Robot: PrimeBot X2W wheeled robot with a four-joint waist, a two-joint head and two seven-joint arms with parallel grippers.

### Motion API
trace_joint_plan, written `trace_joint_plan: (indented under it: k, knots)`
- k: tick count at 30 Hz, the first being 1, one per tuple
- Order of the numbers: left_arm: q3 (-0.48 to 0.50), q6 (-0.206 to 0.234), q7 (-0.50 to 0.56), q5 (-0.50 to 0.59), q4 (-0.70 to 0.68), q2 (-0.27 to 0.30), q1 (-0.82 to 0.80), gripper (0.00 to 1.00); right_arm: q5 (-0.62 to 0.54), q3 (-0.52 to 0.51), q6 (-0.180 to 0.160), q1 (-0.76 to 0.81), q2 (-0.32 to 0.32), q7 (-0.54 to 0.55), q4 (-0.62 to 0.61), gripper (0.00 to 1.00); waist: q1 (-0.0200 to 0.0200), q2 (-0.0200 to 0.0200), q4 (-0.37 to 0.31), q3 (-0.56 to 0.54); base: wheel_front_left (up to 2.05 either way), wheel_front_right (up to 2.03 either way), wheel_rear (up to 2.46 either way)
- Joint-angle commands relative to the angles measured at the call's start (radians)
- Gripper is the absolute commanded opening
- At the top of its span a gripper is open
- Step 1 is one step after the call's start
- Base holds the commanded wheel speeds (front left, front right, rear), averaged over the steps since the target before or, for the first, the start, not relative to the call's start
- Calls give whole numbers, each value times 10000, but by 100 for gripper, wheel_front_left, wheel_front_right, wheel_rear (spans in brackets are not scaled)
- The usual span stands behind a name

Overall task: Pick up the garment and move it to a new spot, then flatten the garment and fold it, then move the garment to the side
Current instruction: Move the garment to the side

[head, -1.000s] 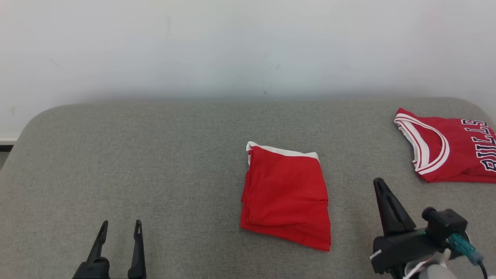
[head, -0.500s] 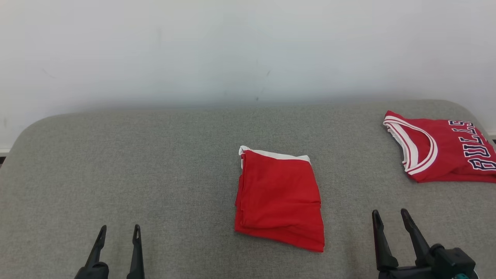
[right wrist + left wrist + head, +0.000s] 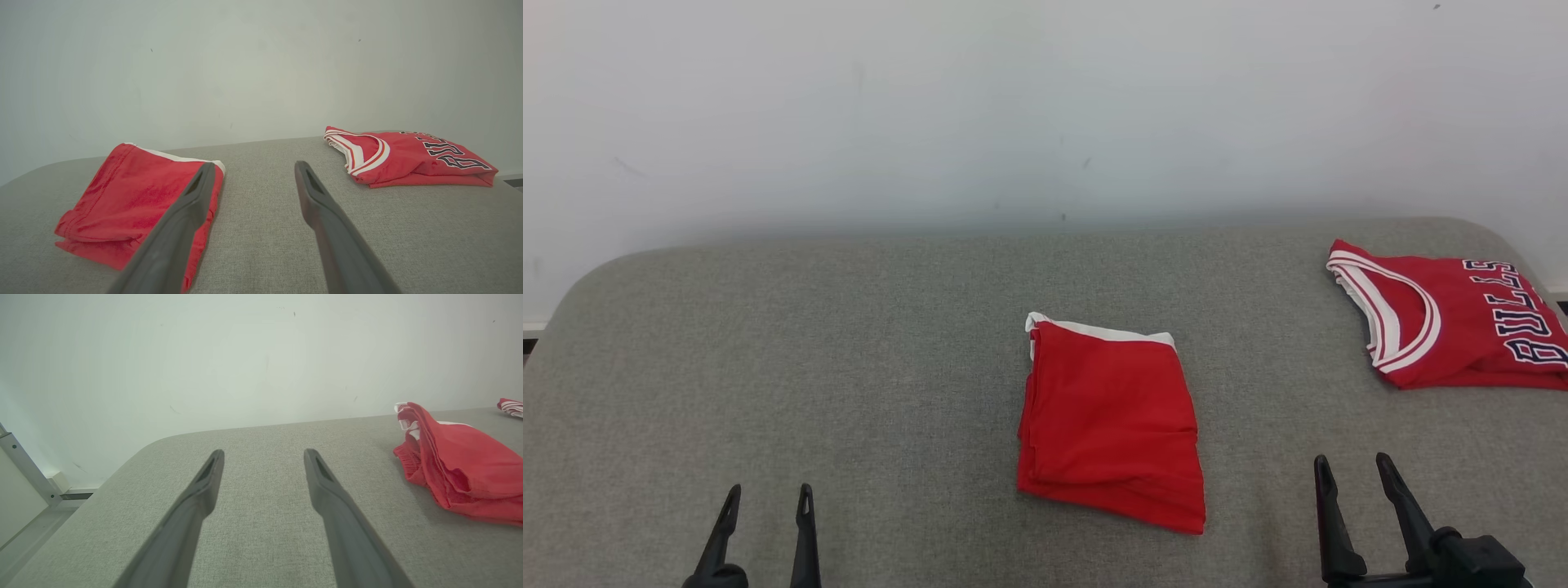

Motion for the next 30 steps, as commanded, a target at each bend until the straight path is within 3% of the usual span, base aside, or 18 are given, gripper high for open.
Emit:
trace_joint_plan:
  k: [1,15,30]
  knots:
    - [-12,21,-27,118,-33,47,107,100,-121,-26,-2,108,62,-42,41,100,1,0,9,-4,0,0,0]
    - [-70,-286,-27,-226,-236,284,285,100,-355,-164,-2,-23,143,-42,246,100,1,0,133,10,0,0,0]
    - [-153,-272,-27,-281,-585,285,517,100,-541,-238,-2,-70,237,-44,362,100,1,0,239,-47,0,0,0]
